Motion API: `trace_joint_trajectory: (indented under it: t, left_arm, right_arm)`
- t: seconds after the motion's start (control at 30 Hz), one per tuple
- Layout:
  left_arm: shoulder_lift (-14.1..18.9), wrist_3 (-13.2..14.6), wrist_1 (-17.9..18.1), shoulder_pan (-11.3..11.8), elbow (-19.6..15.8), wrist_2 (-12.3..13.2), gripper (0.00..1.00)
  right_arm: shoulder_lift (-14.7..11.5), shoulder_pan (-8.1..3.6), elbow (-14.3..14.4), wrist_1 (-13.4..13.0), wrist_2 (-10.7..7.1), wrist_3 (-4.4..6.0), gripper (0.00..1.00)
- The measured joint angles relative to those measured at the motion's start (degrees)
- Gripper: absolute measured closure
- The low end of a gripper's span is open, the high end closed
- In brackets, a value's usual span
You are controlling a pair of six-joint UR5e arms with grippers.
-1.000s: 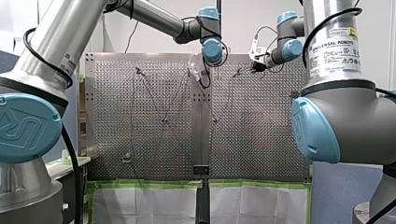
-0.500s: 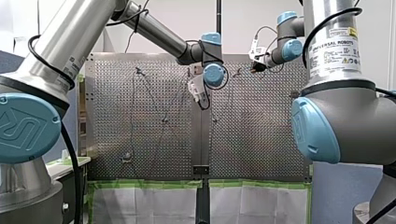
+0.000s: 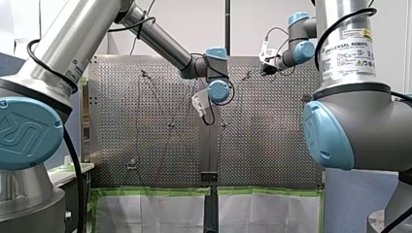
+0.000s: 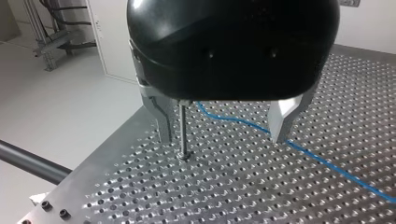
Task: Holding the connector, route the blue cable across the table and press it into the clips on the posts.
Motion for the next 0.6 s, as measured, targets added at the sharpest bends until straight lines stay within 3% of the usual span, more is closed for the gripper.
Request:
trace_joint_trajectory:
  t: [0.6]
  left_arm:
    - [-0.01, 0.0, 8.21, 0.29, -8.23, 0.2, 0.0]
  right_arm:
    - [0.0, 0.0, 0.0, 0.0, 0.0, 0.0, 1.0]
